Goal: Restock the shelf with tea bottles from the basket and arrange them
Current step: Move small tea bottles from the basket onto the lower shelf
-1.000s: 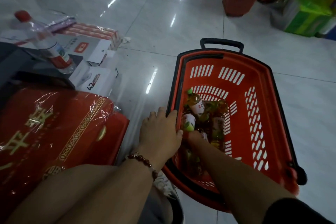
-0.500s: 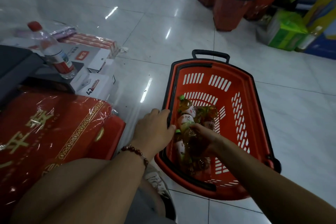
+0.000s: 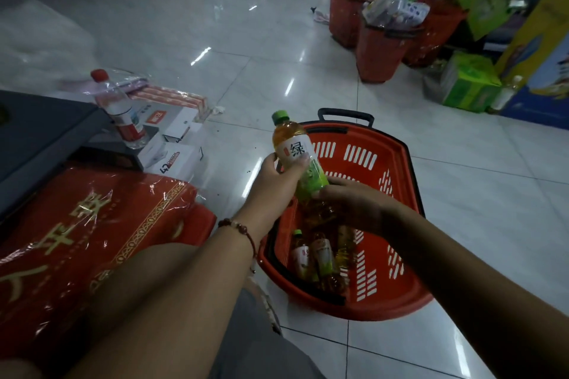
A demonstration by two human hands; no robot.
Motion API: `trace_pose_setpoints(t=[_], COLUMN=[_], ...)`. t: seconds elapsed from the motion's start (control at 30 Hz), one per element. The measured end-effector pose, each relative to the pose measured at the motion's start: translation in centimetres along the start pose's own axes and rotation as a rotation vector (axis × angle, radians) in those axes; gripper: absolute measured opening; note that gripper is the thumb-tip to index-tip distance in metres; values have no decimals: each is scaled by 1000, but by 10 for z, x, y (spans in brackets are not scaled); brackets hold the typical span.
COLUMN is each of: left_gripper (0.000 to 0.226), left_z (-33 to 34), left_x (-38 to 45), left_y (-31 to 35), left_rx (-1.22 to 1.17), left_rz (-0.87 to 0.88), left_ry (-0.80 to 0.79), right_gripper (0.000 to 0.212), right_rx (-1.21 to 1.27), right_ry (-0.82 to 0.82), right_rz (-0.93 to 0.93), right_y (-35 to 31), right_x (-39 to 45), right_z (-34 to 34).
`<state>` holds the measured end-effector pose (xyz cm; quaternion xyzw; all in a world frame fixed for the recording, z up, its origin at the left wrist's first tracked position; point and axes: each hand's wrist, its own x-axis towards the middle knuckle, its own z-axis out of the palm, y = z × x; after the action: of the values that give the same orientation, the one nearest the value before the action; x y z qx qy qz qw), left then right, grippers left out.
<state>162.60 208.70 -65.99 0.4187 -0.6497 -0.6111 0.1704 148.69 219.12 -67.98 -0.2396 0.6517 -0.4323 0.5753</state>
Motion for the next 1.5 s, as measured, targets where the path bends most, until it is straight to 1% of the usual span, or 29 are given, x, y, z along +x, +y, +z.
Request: trace_pose_setpoints(t=[0.17, 0.3, 0.37, 0.47, 0.57, 0.67, 0.73, 0.83, 0.93, 1.03, 1.13, 1.23, 1.4, 1.47, 1.5], left_gripper=[61, 63, 62, 57, 53, 43, 42, 51, 65, 77, 95, 102, 97, 89, 84], left_z=[-11, -26, -35, -54, -86, -126, -154, -189, -222, -249, -270, -289, -313, -321, -325], left_x=[-7, -19, -25, -38, -55, -81, -104, -139, -179, -221, -259, -296, -350, -370, -380], left_y=[13, 15, 14, 18, 23, 26, 29, 30, 21, 5, -16, -41, -82, -95, -101], left_rx=[-270, -405, -467, -465, -444, -403, -359, -299, -239, -205, -215, -228, -256, -288, -312], left_rz=[-46, 0, 31, 118, 209, 276, 297, 284, 228, 192, 205, 232, 244, 238, 243], left_ry=[177, 198, 215, 272, 324, 365, 431, 530, 612, 684, 774, 857, 982, 1029, 1052], right_gripper=[52, 60, 55, 42, 36, 39, 44, 40, 36, 38, 42, 40, 36, 35, 39], right_rx=[-277, -322, -339, -331, -311, -305, -309, -307, -325, -335, -389, -445, -515, -560, -588], right_ry=[40, 72, 56, 15, -87, -206, -293, -419, -530, -617, -712, -794, -868, -867, -873], right_rz=[-184, -252, -285, -375, -494, -586, -608, -625, -639, -654, -669, -667, -657, -642, -639], right_y=[-30, -49, -55, -67, -84, -101, -110, -117, -120, -117, -107, -90, -61, -49, -43], right_x=[-15, -19, -21, -25, -24, -20, -15, -13, -22, -34, -51, -63, -81, -88, -93], right_z=[23, 39, 49, 67, 92, 129, 160, 206, 252, 296, 341, 383, 447, 472, 485])
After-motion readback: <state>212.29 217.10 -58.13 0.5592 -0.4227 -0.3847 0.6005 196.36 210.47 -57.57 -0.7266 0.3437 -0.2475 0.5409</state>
